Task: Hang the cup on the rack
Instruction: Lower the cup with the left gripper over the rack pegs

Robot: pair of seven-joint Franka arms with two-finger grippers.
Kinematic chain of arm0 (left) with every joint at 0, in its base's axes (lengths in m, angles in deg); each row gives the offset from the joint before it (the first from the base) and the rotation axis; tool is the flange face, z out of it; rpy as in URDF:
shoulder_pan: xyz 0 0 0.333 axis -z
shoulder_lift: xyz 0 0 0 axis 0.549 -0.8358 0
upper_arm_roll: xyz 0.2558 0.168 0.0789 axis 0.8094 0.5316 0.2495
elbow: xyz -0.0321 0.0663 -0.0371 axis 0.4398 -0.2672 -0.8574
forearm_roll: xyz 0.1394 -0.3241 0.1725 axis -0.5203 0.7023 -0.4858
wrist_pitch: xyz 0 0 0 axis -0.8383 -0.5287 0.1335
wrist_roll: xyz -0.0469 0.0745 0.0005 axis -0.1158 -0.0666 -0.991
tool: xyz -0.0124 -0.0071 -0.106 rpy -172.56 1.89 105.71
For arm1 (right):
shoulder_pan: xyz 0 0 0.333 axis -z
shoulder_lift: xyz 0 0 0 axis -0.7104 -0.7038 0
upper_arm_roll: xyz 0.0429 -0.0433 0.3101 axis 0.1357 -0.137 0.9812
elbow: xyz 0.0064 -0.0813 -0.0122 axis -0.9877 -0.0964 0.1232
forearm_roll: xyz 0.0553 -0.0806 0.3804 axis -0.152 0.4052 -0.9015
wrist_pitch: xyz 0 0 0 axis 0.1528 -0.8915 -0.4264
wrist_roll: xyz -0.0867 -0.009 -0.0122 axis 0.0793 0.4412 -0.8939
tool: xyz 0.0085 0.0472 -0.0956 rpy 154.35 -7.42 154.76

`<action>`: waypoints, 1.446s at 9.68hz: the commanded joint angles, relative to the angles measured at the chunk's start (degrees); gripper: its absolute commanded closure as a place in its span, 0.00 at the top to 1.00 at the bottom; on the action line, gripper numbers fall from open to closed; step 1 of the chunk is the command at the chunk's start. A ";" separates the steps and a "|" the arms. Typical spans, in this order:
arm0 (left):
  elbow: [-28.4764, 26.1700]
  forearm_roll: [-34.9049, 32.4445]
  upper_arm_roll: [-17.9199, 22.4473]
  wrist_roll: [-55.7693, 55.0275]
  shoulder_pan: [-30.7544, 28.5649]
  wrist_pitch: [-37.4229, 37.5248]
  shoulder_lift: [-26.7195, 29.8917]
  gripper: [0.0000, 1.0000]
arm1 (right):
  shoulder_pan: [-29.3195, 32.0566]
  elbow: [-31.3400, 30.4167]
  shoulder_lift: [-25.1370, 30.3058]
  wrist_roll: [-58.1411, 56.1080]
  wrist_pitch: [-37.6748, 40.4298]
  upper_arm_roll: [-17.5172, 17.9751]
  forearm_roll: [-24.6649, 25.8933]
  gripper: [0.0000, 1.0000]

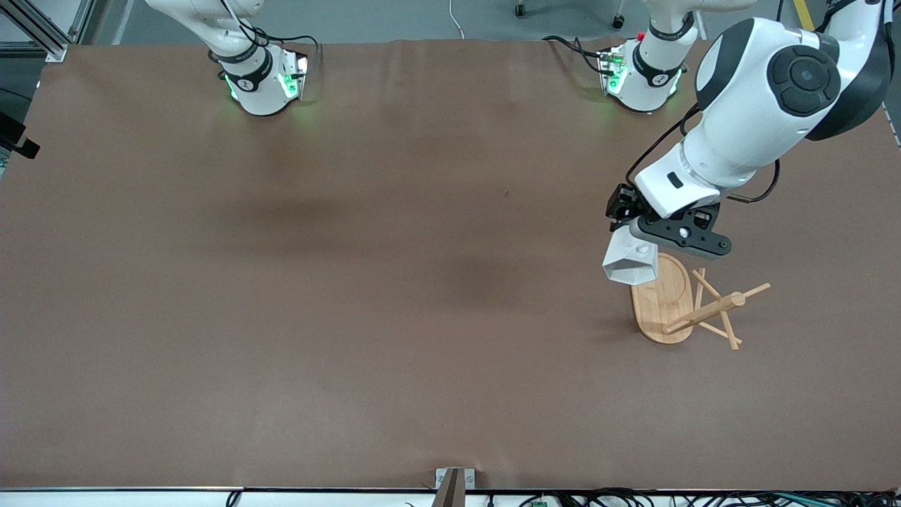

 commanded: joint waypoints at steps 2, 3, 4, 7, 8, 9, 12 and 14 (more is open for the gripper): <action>-12.25 5.33 2.08 11.12 -0.93 -7.04 3.20 0.02 | -0.29 2.16 -0.67 0.89 1.77 1.23 0.43 1.00; -12.70 5.79 2.44 14.64 -1.46 -7.31 2.77 0.03 | -0.82 2.07 -0.67 0.72 1.78 1.67 0.95 1.00; -13.49 6.32 3.31 17.37 -1.99 -7.93 2.50 0.03 | -1.08 2.07 -0.67 0.98 1.25 2.54 2.44 1.00; -15.51 10.00 6.29 23.35 -2.17 -8.11 2.41 0.03 | -1.26 2.51 -0.76 0.63 1.07 2.73 2.63 1.00; -16.30 12.02 7.52 25.99 -2.17 -8.11 2.32 0.03 | -1.09 2.42 -0.94 0.71 0.99 2.55 1.84 1.00; -16.31 13.25 8.41 28.71 -2.17 -8.11 1.80 0.02 | -1.09 2.42 -0.94 0.54 0.46 2.38 2.01 1.00; -15.35 13.62 9.03 29.88 -2.26 -8.98 0.13 0.02 | -1.17 1.63 -0.85 0.63 -1.65 2.46 1.92 1.00; -13.43 13.53 9.03 31.45 -2.52 -9.95 -1.45 0.01 | -1.00 1.72 -0.85 0.63 -1.39 2.38 1.92 1.00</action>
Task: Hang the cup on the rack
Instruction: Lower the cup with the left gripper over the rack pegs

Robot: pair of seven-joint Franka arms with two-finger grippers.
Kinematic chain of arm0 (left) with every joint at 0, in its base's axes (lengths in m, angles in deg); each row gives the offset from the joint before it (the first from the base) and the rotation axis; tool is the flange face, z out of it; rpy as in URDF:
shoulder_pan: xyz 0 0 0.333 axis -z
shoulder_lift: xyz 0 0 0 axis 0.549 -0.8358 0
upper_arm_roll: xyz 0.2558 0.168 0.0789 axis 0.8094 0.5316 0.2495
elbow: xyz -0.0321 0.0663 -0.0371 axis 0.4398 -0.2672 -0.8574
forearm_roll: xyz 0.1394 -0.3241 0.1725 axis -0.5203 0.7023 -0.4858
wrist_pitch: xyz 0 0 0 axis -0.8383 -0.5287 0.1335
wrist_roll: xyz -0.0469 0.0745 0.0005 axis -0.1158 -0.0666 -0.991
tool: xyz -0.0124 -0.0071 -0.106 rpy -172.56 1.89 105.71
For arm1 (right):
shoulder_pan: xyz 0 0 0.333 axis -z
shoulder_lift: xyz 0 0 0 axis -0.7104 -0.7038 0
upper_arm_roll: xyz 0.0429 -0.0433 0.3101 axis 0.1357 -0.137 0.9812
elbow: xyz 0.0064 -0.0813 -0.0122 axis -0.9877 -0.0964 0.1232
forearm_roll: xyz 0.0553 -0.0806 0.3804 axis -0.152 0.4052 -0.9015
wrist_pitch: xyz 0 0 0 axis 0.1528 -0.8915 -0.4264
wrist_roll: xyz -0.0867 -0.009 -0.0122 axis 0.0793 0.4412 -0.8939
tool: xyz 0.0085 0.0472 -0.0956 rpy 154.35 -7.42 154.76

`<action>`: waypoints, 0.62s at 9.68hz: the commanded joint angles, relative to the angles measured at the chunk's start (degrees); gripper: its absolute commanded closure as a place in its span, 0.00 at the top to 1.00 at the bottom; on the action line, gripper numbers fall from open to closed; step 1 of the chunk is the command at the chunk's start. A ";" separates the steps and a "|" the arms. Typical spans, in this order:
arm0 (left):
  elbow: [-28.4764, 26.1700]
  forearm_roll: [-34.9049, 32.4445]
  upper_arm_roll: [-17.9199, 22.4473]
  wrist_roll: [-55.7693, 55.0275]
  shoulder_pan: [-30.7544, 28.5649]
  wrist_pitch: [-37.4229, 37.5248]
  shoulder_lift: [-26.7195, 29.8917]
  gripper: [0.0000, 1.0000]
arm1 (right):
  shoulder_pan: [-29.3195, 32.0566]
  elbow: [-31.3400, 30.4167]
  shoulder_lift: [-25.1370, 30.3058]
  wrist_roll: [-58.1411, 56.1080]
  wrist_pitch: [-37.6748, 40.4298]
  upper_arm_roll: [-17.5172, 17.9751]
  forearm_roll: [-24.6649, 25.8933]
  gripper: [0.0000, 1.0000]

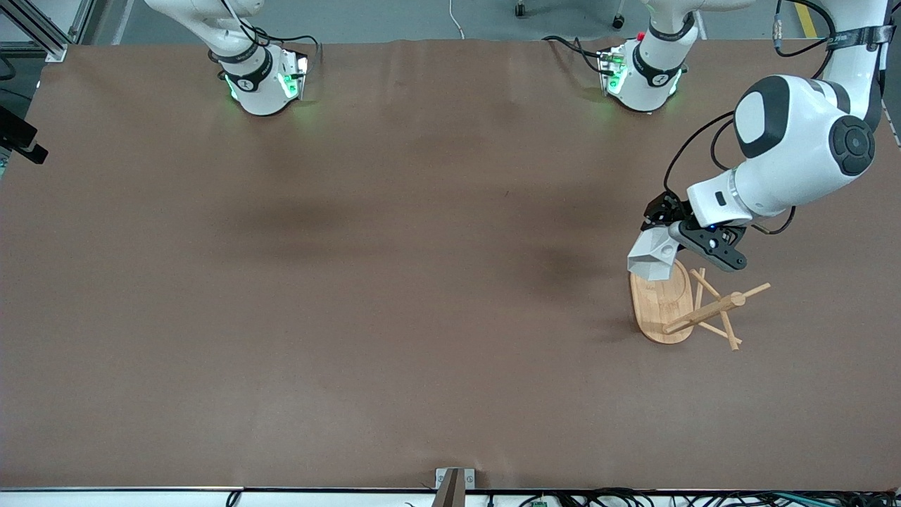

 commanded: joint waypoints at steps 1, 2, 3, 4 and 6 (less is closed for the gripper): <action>1.83 0.89 0.06 2.68 -1.07 -1.19 -3.17 0.01 | 0.13 0.43 -0.16 0.53 0.15 -0.09 0.24 1.00; 2.71 0.80 0.06 2.68 -1.08 -1.19 -3.79 0.01 | 0.14 0.43 -0.16 0.62 0.42 -0.09 0.24 1.00; 3.76 0.80 0.06 2.68 -1.08 -1.19 -4.75 0.01 | 0.14 0.43 -0.16 0.62 0.77 -0.09 0.24 1.00; 4.03 0.71 0.06 2.68 -1.08 -1.19 -5.46 0.01 | 0.22 0.43 -0.16 0.62 0.77 -0.09 0.24 1.00; 4.47 0.71 0.06 2.68 -1.17 -1.19 -6.52 0.01 | 0.22 0.43 -0.16 0.53 0.77 -0.09 0.24 1.00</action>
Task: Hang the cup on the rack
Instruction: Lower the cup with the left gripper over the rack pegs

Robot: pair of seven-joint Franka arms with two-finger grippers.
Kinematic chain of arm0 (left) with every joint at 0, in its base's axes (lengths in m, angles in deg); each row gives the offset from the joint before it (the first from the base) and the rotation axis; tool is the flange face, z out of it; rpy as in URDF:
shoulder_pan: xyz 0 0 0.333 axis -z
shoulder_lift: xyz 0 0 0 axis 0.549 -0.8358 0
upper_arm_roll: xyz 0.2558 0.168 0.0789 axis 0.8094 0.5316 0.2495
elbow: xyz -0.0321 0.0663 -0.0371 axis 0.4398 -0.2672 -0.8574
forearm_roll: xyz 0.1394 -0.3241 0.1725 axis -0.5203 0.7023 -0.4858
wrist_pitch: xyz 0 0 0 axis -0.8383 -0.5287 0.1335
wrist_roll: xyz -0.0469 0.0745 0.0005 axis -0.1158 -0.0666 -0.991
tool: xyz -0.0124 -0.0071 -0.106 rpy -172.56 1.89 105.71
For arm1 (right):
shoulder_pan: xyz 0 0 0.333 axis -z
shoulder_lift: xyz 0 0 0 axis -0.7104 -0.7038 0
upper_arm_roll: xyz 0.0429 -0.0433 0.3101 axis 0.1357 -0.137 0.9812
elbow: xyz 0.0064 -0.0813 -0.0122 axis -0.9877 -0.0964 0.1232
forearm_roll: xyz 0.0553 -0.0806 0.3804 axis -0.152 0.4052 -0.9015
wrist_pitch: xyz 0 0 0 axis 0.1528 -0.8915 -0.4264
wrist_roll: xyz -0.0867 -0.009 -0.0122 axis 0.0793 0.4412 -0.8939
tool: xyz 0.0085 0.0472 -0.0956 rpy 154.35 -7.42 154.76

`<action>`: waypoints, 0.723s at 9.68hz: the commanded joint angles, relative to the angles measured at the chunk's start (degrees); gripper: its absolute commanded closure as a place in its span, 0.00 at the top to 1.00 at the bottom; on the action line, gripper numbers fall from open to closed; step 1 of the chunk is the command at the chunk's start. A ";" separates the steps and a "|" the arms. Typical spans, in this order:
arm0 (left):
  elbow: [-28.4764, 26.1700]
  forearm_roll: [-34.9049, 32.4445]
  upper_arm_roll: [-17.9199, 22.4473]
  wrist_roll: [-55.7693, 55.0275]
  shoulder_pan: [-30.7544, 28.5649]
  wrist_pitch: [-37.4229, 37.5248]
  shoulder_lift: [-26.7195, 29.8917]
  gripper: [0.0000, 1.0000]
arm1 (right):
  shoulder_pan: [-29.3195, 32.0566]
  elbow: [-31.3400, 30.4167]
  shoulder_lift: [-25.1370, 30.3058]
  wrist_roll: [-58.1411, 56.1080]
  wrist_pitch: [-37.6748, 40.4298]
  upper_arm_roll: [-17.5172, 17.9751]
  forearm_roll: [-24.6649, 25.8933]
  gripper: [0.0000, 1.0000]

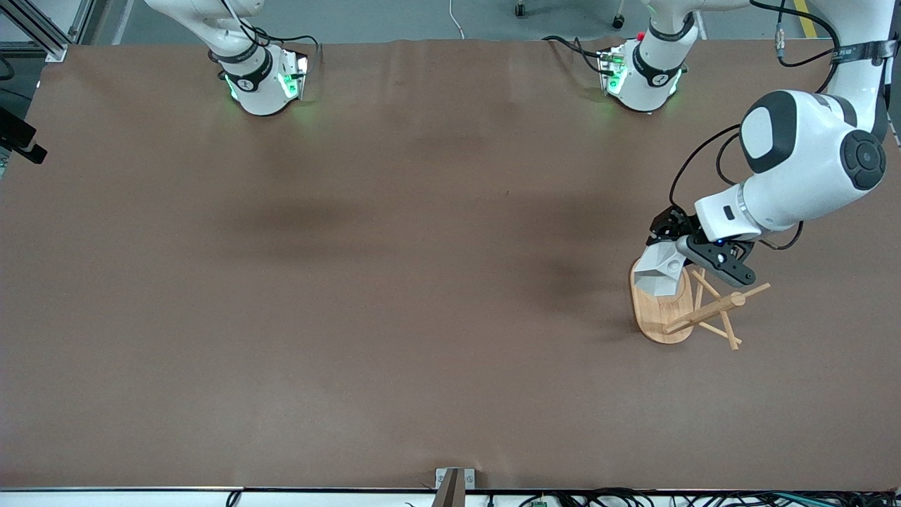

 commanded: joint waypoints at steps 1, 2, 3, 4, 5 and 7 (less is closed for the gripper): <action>0.91 0.53 0.03 1.53 -0.19 -0.57 -2.94 0.01 | 0.25 0.43 -0.15 0.53 0.60 0.07 0.24 1.00; 1.53 0.44 0.03 1.79 -0.19 -0.57 -3.12 0.01 | 0.25 0.43 -0.15 0.53 0.60 -0.02 0.24 1.00; 2.06 0.44 0.11 1.79 -0.19 -0.57 -3.12 0.01 | 0.25 0.43 -0.15 0.53 0.60 -0.02 0.24 1.00; 2.15 0.44 0.11 1.88 -0.37 -0.57 -3.12 0.01 | 0.25 0.43 -0.15 0.53 0.60 -0.02 0.24 1.00; 2.06 0.36 0.11 2.31 -0.89 -0.57 -3.12 0.01 | 0.25 0.43 -0.15 0.53 0.60 -0.02 0.24 1.00; 2.06 0.62 0.11 3.90 -1.51 -0.57 -3.56 0.01 | 0.25 0.43 -0.24 0.53 0.51 -0.02 0.15 1.00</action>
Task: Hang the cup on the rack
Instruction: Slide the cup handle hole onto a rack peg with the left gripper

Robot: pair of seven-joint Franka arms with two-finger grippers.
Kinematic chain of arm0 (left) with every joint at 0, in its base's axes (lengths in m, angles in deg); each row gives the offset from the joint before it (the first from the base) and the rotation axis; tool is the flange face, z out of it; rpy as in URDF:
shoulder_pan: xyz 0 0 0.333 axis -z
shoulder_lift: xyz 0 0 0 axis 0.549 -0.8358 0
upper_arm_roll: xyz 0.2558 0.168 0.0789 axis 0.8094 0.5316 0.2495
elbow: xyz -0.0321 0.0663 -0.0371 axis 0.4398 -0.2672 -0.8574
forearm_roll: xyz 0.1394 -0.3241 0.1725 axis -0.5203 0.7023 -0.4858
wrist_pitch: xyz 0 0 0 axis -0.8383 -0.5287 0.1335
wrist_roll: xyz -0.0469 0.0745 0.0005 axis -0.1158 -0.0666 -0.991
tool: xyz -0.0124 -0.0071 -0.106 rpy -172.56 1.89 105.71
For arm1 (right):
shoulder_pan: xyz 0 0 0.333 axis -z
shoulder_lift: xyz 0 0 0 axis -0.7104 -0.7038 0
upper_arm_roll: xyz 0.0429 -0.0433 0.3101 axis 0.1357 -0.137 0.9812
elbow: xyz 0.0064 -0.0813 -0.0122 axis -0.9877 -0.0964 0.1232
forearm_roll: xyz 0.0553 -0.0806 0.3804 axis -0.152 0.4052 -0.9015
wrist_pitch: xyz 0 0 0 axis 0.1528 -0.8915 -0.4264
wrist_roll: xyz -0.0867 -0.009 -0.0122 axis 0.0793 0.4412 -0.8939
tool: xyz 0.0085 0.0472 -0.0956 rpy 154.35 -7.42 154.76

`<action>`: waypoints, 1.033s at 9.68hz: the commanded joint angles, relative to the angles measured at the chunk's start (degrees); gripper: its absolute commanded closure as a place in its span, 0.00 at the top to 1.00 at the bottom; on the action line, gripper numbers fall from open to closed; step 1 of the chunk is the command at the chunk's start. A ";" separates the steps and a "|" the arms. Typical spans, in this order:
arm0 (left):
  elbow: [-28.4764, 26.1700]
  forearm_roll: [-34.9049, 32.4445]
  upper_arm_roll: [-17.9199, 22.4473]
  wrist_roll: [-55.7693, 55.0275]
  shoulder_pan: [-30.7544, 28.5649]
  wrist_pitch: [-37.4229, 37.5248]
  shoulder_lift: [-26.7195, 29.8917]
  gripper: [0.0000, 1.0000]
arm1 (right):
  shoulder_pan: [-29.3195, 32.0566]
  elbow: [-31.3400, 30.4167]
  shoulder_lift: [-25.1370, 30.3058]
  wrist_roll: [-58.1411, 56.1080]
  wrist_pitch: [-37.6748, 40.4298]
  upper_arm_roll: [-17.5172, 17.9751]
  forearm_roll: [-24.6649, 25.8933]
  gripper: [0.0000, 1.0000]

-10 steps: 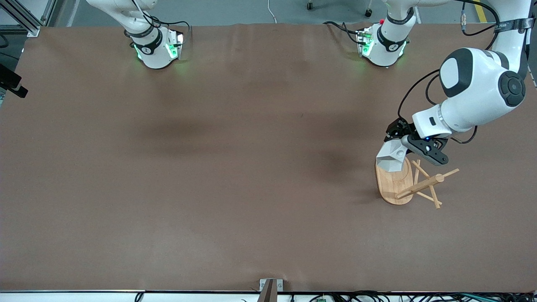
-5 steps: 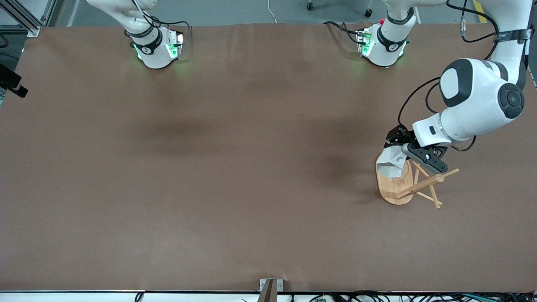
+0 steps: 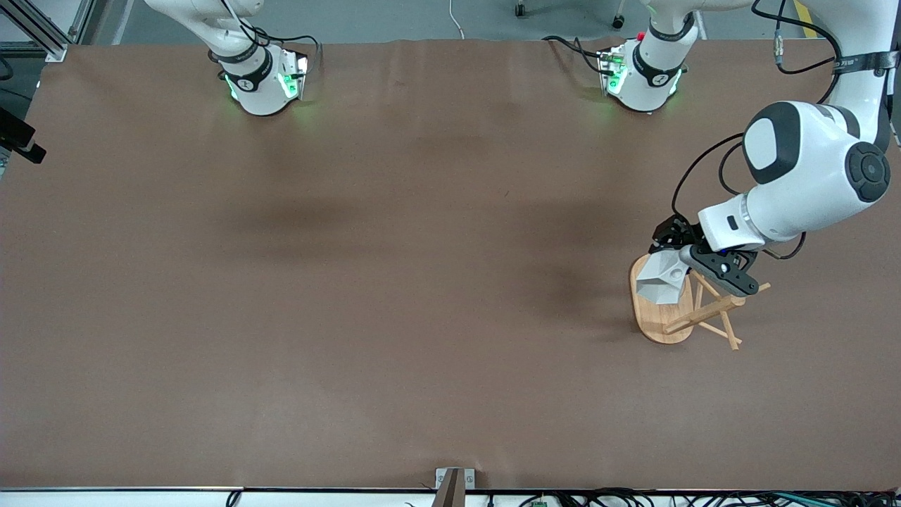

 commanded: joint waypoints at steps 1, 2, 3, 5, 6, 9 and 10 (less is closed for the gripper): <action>-0.03 0.53 0.08 2.13 -0.39 -0.49 -2.11 0.01 | 0.22 0.43 -0.23 0.53 0.32 0.19 0.15 1.00; -0.03 0.53 0.16 2.22 -0.74 -0.49 -2.46 0.01 | 0.22 0.43 -0.23 0.53 0.49 0.19 0.15 1.00; -0.03 0.44 0.16 2.39 -1.09 -0.49 -2.46 0.01 | 0.22 0.43 -0.15 0.53 0.50 0.10 0.15 1.00; 0.06 0.62 1.99 4.84 -1.09 -0.49 -2.55 0.01 | 0.22 0.43 -0.23 0.62 0.41 0.19 0.15 1.00; 0.06 0.71 2.18 5.72 -1.09 -0.49 -2.55 0.01 | 0.22 0.43 -0.23 0.62 0.41 0.19 0.15 1.00; 0.06 0.97 3.58 6.88 -1.18 -0.49 -3.86 0.02 | 0.39 0.34 -0.23 0.53 0.41 0.10 0.06 1.00; 0.06 0.97 3.68 6.96 -1.18 -1.01 -4.04 0.04 | 0.39 0.34 -0.23 0.53 0.41 0.10 0.06 1.00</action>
